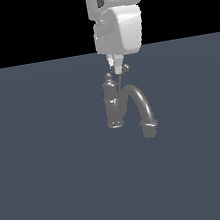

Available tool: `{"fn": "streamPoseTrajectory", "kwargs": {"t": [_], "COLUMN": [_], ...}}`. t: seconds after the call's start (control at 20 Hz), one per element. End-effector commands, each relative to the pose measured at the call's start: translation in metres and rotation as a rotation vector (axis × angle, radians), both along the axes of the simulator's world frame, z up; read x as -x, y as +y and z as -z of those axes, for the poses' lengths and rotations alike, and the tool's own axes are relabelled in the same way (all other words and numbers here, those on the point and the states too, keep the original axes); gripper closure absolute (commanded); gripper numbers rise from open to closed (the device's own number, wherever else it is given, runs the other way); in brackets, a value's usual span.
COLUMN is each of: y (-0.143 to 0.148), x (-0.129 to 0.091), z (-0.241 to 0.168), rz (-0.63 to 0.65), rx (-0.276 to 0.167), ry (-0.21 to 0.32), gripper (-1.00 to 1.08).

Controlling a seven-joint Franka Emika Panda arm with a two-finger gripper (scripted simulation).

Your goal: Turn on the faucet by rotating a designated handle.

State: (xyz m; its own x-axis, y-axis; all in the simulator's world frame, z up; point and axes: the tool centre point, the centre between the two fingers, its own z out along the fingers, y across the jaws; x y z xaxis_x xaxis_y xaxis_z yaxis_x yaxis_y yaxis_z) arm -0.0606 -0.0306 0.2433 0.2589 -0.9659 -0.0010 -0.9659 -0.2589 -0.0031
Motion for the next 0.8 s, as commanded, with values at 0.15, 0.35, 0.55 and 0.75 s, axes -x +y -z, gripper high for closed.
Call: {"fn": "streamPoseTrajectory", "kwargs": {"t": [0.15, 0.35, 0.55, 0.75], "y": [-0.040, -0.059, -0.043, -0.051], "x": [-0.006, -0.009, -0.016, -0.026], "z": [0.001, 0.001, 0.000, 0.000], "rz": [0.023, 0.026, -0.002, 0.001], "rx": [0.002, 0.002, -0.002, -0.001], "ry": [0.001, 0.002, 0.000, 0.000], "gripper": [1.08, 1.08, 1.08, 1.08]}}
